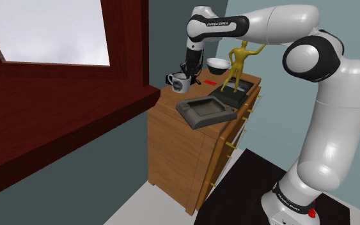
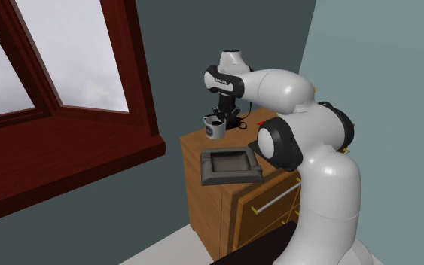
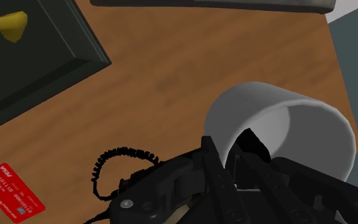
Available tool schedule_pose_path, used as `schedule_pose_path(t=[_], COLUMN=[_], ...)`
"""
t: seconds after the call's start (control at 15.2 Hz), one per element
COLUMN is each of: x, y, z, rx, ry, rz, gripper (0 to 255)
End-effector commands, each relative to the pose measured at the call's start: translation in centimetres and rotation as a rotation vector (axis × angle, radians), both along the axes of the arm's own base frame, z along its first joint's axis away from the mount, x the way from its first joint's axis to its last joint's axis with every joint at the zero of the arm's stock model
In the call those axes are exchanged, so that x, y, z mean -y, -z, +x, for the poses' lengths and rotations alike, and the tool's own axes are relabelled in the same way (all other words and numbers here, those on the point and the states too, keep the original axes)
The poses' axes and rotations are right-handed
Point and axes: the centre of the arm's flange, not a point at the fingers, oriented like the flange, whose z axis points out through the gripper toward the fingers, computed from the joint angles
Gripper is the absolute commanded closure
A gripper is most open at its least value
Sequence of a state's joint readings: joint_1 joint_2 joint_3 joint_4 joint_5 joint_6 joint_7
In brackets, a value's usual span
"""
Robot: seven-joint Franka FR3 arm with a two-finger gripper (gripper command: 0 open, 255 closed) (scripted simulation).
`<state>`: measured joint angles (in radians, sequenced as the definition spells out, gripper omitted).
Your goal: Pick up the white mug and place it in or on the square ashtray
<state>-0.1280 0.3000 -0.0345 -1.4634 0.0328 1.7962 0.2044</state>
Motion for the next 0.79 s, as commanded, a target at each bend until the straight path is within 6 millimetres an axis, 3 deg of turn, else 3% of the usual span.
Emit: schedule_pose_path(t=[0.0,0.73], x=[0.0,0.0], y=[-1.2,-7.0], z=[-0.1,-0.1], rx=[0.002,0.002], ry=[0.000,0.000], rz=[0.000,0.000], gripper=[255,255])
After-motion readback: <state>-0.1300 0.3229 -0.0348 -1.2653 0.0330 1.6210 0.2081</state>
